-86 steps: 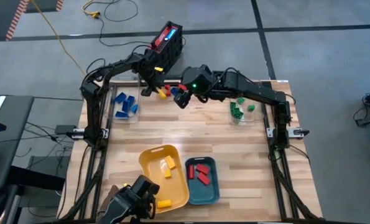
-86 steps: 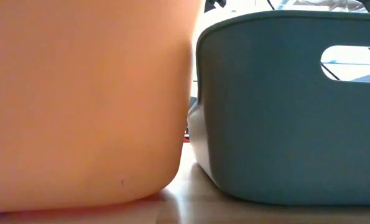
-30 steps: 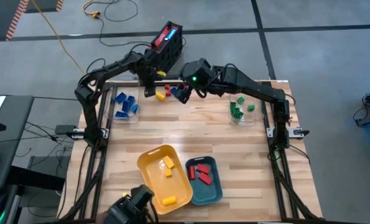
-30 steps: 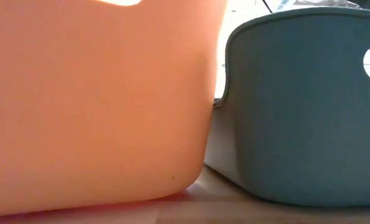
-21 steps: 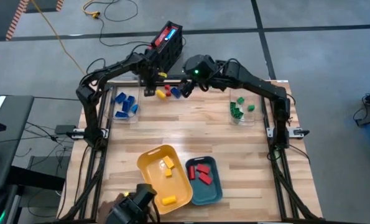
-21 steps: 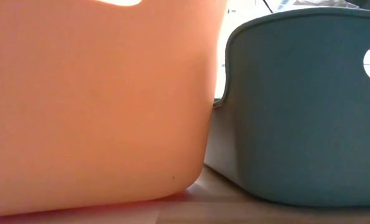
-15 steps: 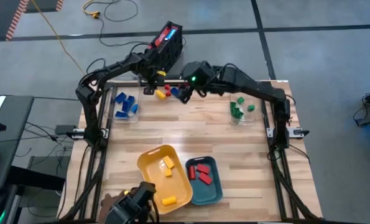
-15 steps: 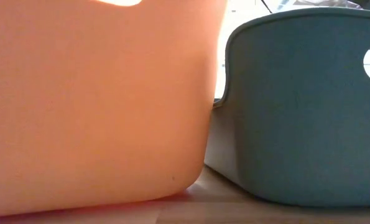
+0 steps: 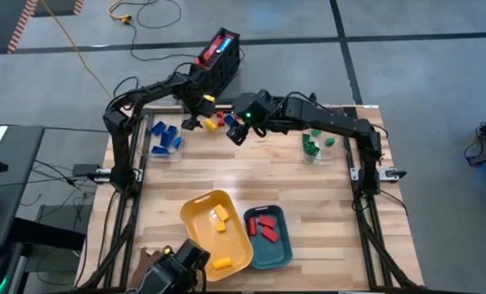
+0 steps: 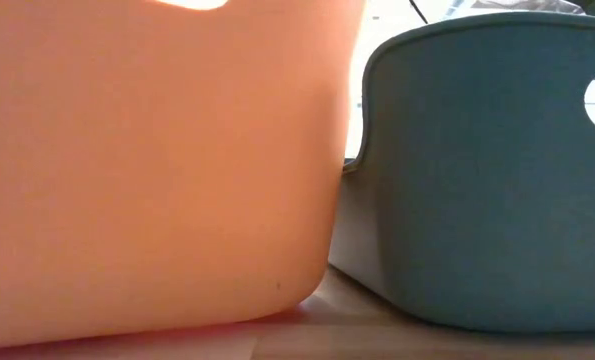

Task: Sort blocks
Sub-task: Put the yellow block into the yellow bin

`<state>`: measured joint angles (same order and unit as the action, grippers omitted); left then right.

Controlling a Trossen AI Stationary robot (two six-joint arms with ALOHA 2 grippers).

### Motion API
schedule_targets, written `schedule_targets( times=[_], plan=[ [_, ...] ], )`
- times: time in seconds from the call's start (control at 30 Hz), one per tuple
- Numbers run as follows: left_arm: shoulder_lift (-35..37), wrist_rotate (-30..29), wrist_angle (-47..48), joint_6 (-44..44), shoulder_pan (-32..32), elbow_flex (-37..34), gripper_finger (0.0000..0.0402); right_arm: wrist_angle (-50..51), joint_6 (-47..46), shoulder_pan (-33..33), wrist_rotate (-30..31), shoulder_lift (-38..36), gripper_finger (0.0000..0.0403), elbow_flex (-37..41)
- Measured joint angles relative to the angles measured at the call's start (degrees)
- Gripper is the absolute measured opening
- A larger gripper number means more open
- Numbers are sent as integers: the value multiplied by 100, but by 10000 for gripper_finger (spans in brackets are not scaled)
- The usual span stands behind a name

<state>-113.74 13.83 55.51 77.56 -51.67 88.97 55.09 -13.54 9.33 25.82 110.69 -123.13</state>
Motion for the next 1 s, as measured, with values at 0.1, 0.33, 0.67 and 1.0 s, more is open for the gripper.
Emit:
schedule_targets(
  times=[0.1, 0.33, 0.67, 1.0],
  plan=[
    [-143, 39, 11, 79, 4, 0, 289, -55, -5, -35, 0, 0, 303, 0],
    [-338, -28, -239, 470, 47, 0, 304, -88, -41, -114, -6, 0, 303, 2],
    [-338, -61, -330, 107, 82, 0, 302, -193, -57, -112, -5, 0, 303, 2],
    [48, 210, 511, -495, 212, 104, 278, -297, -54, -113, -22, 0, 303, 2]
  ],
)
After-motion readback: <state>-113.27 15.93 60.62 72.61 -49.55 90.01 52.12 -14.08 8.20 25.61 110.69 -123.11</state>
